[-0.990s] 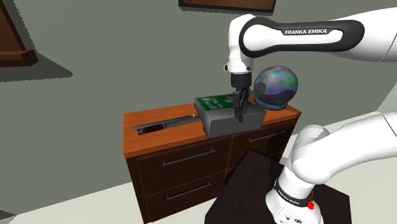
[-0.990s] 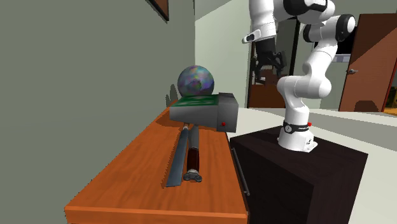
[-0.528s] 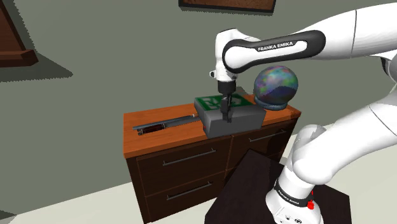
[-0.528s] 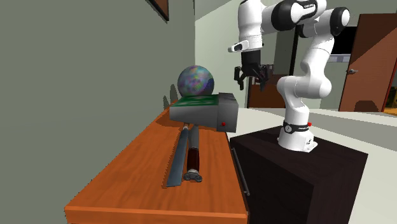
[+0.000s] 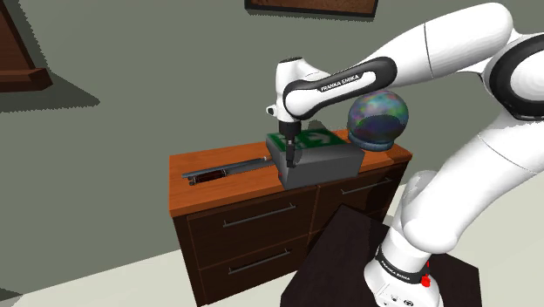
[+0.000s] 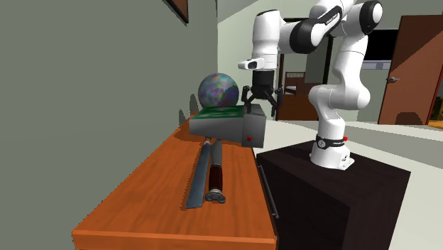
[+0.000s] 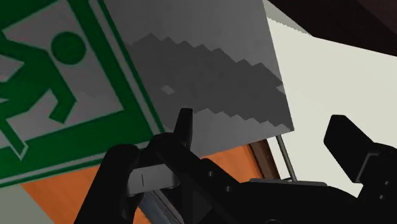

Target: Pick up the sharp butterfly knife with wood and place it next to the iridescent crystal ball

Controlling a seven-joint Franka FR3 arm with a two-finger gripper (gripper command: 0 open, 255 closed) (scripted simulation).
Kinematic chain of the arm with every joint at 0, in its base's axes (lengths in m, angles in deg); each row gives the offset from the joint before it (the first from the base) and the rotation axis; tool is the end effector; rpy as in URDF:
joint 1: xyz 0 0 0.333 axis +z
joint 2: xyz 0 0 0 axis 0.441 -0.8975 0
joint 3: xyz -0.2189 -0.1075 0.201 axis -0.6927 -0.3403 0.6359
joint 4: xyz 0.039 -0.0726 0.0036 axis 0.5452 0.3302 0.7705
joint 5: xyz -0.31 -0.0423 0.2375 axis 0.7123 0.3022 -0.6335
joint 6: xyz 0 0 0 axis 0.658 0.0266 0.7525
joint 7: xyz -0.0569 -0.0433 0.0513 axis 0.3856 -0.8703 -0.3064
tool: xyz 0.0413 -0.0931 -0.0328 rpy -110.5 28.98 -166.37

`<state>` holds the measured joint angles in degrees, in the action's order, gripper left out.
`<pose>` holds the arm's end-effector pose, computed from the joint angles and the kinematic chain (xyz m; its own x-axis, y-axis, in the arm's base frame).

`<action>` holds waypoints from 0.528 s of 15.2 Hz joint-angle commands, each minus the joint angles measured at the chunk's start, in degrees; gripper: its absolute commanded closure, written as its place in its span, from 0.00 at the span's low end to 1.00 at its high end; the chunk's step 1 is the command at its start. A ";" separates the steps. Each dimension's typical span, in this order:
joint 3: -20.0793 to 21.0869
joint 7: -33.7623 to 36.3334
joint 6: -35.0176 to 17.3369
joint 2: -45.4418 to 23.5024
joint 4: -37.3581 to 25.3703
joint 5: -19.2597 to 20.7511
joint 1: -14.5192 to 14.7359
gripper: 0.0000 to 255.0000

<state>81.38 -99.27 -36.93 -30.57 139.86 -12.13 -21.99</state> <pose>0.4322 -0.0172 0.4432 0.8378 0.5411 -0.0734 0.5444 -0.8380 0.0365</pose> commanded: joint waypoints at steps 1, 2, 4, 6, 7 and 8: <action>-0.27 -2.71 -4.24 -3.89 -1.40 0.89 0.48 0.00; -0.37 -3.96 -6.09 -5.74 -2.21 1.27 0.73 0.00; -0.60 -6.38 -9.63 -9.43 -3.99 1.98 1.31 0.00; -0.73 -8.75 -12.95 -13.13 -6.00 2.60 1.85 0.00; -0.80 -9.91 -14.53 -14.96 -7.09 2.88 2.16 0.00; -0.87 -11.06 -16.06 -16.79 -8.23 3.15 2.47 0.00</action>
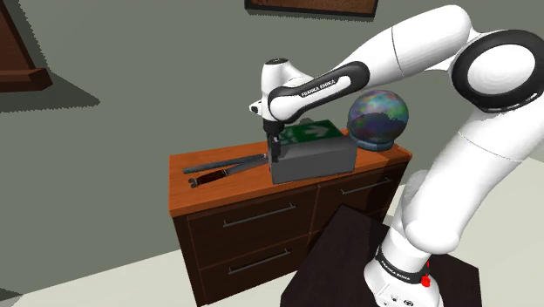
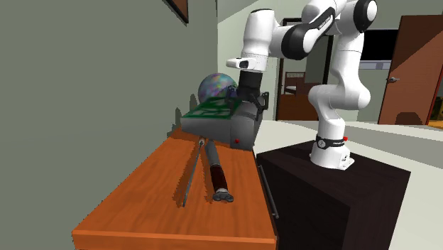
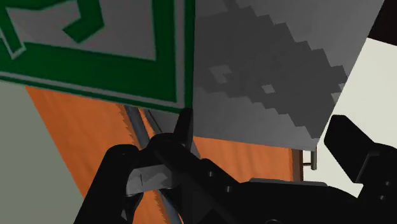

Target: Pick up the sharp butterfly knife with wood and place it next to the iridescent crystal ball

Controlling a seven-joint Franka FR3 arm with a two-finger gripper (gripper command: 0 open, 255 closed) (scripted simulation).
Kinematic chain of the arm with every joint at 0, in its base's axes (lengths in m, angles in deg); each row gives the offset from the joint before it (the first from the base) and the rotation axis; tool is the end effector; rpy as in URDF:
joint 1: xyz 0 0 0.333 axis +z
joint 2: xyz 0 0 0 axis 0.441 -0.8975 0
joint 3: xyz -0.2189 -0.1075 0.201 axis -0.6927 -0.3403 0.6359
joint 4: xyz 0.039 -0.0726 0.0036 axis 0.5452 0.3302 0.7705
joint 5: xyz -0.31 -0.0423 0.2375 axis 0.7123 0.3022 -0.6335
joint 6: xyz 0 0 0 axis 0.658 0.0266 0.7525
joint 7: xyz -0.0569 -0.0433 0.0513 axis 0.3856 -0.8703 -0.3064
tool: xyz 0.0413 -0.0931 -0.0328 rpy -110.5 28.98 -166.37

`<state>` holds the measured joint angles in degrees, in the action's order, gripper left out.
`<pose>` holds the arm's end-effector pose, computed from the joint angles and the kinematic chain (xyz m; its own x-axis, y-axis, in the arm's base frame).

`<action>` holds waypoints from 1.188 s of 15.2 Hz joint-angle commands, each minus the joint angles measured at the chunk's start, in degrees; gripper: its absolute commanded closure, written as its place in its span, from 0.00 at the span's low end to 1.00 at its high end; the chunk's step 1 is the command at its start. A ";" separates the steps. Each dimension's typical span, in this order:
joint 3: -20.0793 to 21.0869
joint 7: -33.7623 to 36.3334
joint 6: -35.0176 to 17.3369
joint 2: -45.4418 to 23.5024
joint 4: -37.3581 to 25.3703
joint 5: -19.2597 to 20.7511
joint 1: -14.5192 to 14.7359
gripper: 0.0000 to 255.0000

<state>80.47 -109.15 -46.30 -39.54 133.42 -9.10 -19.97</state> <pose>0.4911 -0.0087 0.4383 0.6977 0.7159 -0.0265 0.7117 -0.6884 0.1399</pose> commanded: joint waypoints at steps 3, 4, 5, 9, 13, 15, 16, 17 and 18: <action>0.21 -4.56 -10.92 -13.26 -5.50 0.83 1.13 0.00; 0.37 -5.66 -12.22 -15.05 -6.83 1.06 1.27 0.00; 0.58 -6.74 -13.46 -16.82 -8.20 1.31 1.39 0.00; 1.11 -8.95 -16.57 -21.18 -11.26 1.91 1.50 0.00; 1.04 -8.85 -19.03 -23.58 -11.25 2.06 1.15 0.00; 0.99 -8.78 -20.57 -25.19 -11.34 2.15 0.93 0.00; 1.02 -8.77 -20.56 -25.19 -11.34 2.17 0.91 0.00; 1.04 -8.77 -20.56 -25.19 -11.34 2.17 0.88 0.00; 1.08 -8.76 -20.56 -25.19 -11.34 2.19 0.85 0.00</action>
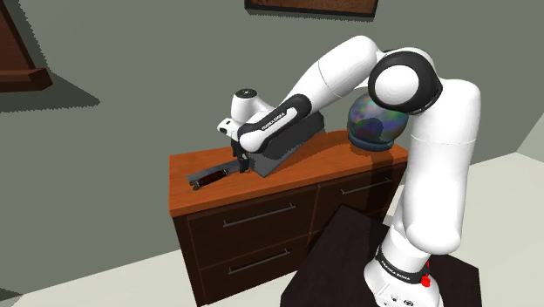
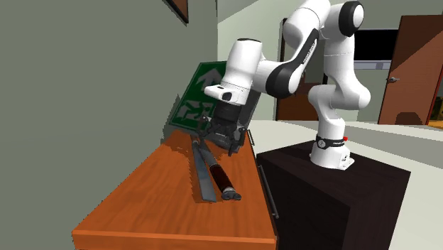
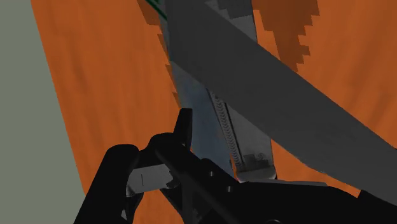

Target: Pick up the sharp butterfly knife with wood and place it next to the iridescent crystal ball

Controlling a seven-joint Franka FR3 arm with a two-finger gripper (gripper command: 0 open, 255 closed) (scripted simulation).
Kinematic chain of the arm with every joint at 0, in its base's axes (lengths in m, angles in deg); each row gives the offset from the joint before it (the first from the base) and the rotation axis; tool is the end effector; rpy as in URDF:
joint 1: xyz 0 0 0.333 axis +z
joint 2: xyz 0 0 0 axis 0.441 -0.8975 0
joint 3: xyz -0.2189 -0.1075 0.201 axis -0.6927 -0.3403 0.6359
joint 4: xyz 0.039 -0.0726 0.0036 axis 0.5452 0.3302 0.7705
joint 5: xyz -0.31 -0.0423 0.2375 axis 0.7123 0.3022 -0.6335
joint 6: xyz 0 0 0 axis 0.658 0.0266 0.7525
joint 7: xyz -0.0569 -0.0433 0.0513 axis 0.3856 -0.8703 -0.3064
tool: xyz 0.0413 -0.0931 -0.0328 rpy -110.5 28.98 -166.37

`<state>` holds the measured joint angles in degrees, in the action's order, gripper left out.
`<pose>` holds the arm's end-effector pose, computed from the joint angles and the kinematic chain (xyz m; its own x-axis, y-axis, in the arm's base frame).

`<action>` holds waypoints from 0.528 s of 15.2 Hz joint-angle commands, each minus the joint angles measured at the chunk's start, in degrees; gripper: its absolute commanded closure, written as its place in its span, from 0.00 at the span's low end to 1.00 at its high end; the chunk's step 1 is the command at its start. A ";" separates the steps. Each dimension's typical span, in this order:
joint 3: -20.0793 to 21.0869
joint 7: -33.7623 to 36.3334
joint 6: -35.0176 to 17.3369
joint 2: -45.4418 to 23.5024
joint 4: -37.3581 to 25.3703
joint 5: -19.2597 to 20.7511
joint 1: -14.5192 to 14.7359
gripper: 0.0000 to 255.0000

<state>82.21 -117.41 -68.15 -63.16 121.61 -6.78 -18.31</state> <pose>0.6015 0.0387 0.3473 0.4718 0.8814 0.0245 0.8407 -0.4580 0.2889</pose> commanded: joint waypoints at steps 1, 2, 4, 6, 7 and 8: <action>-0.65 -0.50 1.29 -1.58 0.47 -0.13 -0.82 0.00; -0.63 -0.49 1.29 -1.58 0.47 -0.13 -0.84 0.00; -0.60 -0.48 1.29 -1.58 0.46 -0.11 -0.87 0.00; -0.77 -2.02 1.46 -1.85 -0.14 -0.77 -1.72 1.00; -0.76 -1.81 0.99 -2.83 -0.64 -0.69 -1.66 1.00; -0.76 -2.16 1.14 -3.34 -1.35 -0.91 -1.83 1.00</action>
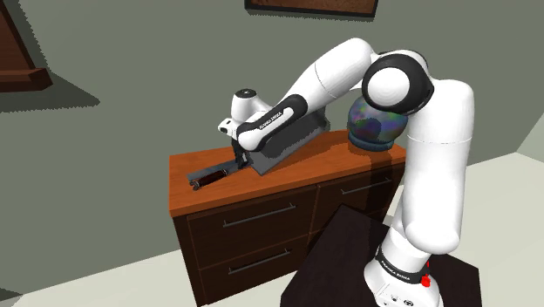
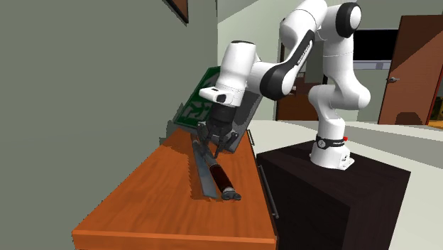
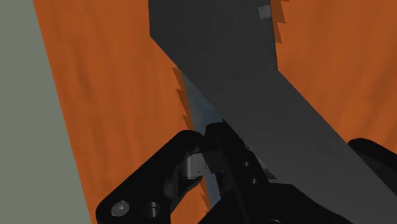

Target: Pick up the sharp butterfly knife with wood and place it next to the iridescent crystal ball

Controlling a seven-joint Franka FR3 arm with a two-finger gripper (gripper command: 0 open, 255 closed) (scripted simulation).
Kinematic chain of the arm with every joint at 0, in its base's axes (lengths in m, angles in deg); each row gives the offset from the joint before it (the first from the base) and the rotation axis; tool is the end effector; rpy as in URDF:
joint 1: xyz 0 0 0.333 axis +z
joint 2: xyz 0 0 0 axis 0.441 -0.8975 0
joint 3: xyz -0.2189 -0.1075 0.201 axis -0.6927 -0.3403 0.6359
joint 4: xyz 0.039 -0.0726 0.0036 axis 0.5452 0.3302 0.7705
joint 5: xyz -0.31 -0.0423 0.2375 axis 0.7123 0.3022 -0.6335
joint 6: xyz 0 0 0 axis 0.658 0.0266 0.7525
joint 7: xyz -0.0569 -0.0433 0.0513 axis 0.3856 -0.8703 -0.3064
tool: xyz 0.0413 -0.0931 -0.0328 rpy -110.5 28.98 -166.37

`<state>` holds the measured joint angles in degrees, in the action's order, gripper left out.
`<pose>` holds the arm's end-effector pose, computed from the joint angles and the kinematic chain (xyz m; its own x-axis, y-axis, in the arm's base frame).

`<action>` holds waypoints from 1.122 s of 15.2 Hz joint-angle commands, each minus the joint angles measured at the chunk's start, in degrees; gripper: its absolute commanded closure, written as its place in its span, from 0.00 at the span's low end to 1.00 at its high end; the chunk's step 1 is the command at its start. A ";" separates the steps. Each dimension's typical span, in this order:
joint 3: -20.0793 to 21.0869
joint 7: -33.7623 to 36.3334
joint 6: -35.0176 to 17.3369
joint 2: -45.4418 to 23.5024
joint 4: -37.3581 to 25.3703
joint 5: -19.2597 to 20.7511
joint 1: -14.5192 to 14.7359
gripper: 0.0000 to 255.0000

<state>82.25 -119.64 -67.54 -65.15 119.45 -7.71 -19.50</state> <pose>0.6122 0.0269 0.3422 0.4673 0.8839 0.0168 0.8465 -0.4529 0.2798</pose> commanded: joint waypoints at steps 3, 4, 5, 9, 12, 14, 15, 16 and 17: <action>-0.96 -0.37 -0.21 -1.01 1.81 -0.01 -0.98 1.00; -0.89 0.21 -0.42 -1.59 1.52 0.17 -0.67 1.00; -0.89 0.45 -0.63 -1.12 2.20 0.33 -0.54 1.00; -0.58 1.44 2.01 1.38 2.24 0.61 0.33 1.00; -0.49 1.01 4.04 2.75 1.57 0.33 0.32 1.00; -0.42 0.73 5.40 3.62 1.06 0.15 0.33 1.00; -0.40 0.59 6.09 4.03 0.78 0.06 0.33 1.00; -0.41 0.73 5.31 3.61 0.95 0.15 0.34 1.00; -0.41 0.73 5.31 3.61 0.95 0.15 0.34 0.00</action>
<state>81.84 -118.91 -62.23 -61.54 120.39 -7.56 -19.16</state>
